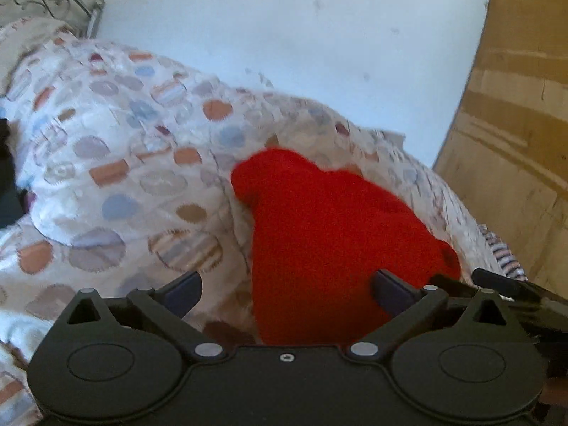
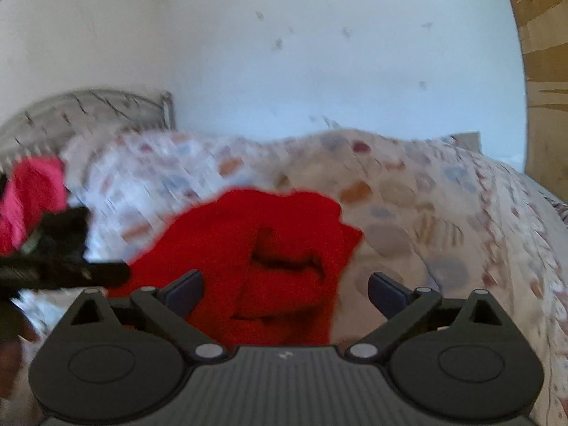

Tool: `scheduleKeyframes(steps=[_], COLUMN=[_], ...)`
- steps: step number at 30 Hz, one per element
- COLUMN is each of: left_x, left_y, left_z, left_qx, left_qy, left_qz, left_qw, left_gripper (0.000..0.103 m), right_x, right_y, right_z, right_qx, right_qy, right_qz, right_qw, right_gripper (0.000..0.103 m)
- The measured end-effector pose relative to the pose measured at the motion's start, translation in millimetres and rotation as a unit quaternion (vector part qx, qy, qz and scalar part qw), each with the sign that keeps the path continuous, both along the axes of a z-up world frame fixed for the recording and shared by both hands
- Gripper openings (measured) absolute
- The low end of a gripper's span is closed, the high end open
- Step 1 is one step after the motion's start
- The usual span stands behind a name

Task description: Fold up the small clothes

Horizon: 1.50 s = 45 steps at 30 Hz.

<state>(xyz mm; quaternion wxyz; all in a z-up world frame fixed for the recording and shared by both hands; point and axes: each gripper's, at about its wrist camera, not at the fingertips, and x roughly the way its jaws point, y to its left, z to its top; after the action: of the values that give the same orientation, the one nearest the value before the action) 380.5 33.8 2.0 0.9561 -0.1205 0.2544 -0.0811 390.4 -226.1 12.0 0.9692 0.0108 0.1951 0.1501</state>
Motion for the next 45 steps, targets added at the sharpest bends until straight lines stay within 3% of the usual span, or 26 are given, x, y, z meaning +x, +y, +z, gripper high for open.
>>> scheduleKeyframes(steps=[8, 13, 21, 34, 45], left_x=[17, 15, -10, -128, -234], left_y=[-8, -11, -17, -15, 0], left_z=[-24, -17, 17, 80, 53], left_qx=[-0.026, -0.024, -0.006, 0.056, 0.096], left_qy=[0.035, 0.033, 0.016, -0.083, -0.105], left_qz=[-0.023, -0.013, 0.002, 0.030, 0.045], left_qw=[0.9988, 0.9991, 0.9998, 0.9945, 0.9888], left_gripper=[0.103, 0.103, 0.102, 0.102, 0.102], right_x=[17, 13, -21, -139, -246], right_y=[-13, -16, -24, -33, -35], right_z=[-37, -33, 3, 66, 46], right_qx=[0.028, 0.031, 0.054, 0.041, 0.027], right_qy=[0.056, 0.046, 0.005, -0.105, -0.123], right_qz=[-0.037, -0.038, -0.042, -0.047, -0.067], right_qw=[0.997, 0.998, 0.998, 0.992, 0.990], right_gripper=[0.100, 0.100, 0.101, 0.103, 0.103])
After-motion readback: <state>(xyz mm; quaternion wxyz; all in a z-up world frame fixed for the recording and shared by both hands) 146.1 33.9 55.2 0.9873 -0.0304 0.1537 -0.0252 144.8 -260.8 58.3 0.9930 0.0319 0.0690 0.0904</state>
